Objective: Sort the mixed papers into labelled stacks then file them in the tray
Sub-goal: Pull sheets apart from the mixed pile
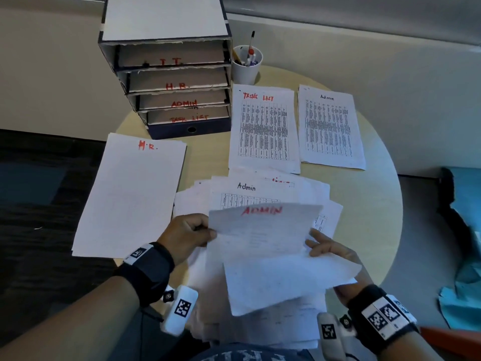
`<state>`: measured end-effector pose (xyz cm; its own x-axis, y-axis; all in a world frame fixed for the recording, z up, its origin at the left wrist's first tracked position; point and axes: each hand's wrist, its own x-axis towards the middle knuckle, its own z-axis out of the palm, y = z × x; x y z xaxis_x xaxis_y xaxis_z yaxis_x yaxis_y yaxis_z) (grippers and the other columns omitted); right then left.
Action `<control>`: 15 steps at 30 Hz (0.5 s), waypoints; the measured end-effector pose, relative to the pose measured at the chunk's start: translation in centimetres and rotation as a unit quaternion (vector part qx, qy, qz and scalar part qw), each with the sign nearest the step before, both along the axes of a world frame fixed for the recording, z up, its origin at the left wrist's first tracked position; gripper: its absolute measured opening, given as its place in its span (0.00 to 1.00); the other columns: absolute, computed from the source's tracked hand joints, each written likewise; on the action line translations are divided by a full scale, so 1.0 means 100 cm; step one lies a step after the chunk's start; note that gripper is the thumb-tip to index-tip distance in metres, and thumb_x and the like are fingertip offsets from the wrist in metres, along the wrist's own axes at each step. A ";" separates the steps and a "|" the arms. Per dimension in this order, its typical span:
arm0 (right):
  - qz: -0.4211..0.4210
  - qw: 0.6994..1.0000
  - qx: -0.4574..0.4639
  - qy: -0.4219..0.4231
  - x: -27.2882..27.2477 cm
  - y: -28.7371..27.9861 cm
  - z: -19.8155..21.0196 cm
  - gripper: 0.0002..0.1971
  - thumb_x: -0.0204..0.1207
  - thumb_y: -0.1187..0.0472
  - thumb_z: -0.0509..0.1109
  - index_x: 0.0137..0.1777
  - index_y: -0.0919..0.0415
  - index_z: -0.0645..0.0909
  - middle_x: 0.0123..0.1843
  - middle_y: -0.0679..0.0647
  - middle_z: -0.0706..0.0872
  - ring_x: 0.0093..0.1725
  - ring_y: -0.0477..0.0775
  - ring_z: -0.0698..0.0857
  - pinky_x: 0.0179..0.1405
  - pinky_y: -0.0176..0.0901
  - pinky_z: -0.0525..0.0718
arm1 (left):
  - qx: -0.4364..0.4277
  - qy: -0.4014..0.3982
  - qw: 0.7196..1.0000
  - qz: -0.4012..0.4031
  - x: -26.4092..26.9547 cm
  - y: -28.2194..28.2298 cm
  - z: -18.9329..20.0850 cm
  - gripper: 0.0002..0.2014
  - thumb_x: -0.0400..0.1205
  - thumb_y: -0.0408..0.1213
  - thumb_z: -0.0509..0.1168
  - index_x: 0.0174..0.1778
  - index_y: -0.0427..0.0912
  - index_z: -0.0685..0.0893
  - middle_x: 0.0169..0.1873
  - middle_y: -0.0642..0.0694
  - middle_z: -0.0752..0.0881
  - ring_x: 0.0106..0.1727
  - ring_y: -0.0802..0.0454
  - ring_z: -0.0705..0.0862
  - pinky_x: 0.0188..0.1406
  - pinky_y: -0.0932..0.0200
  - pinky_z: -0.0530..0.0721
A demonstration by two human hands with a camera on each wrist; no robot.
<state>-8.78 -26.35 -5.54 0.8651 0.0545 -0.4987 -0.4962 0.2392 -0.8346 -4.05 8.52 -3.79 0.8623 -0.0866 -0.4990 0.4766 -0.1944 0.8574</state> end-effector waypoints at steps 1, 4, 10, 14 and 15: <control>-0.011 1.000 0.011 0.002 0.002 0.005 0.003 0.16 0.55 0.54 0.84 0.33 0.67 0.89 0.62 0.47 0.90 0.63 0.57 0.87 0.55 0.53 0.87 | -0.022 0.016 0.999 -0.026 -0.001 -0.002 0.004 0.07 0.78 0.18 0.69 0.43 0.32 0.90 0.40 0.38 0.90 0.43 0.46 0.87 0.46 0.53 0.87; 0.011 0.996 -0.091 -0.018 0.004 0.011 0.003 0.17 0.64 0.58 0.84 0.53 0.62 0.91 0.56 0.56 0.93 0.58 0.58 0.90 0.51 0.43 0.89 | -0.035 0.055 0.990 -0.124 -0.001 -0.003 0.009 0.12 0.79 0.19 0.66 0.46 0.35 0.93 0.49 0.47 0.93 0.53 0.56 0.90 0.56 0.61 0.86; -0.042 0.991 -0.124 0.000 0.008 0.015 -0.001 0.15 0.68 0.65 0.79 0.55 0.65 0.88 0.54 0.65 0.92 0.53 0.69 0.91 0.56 0.66 0.87 | 0.195 0.003 0.980 0.039 0.025 -0.018 -0.012 0.10 0.78 0.27 0.64 0.49 0.45 0.85 0.48 0.50 0.88 0.52 0.47 0.84 0.45 0.64 0.77; -0.117 0.982 -0.148 0.029 0.012 0.012 -0.010 0.21 0.77 0.74 0.72 0.68 0.59 0.78 0.58 0.60 0.91 0.57 0.64 0.90 0.61 0.66 0.86 | 0.316 0.053 0.946 -0.051 0.035 -0.036 -0.032 0.35 0.72 0.50 0.76 0.73 0.45 0.70 0.63 0.45 0.82 0.60 0.42 0.83 0.58 0.53 0.81; -0.120 0.978 -0.165 0.040 0.012 0.011 -0.012 0.22 0.77 0.74 0.72 0.69 0.57 0.78 0.58 0.58 0.91 0.57 0.61 0.90 0.61 0.65 0.86 | 0.316 0.058 0.946 -0.044 0.037 -0.039 -0.035 0.33 0.72 0.48 0.76 0.69 0.47 0.70 0.60 0.45 0.83 0.56 0.41 0.84 0.56 0.51 0.83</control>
<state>-7.58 -25.29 -6.76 0.7909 -0.3209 -0.5210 -0.5254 0.0804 -0.8471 -0.34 4.59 -7.26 0.8015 0.1927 -0.5661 0.5193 -0.6939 0.4989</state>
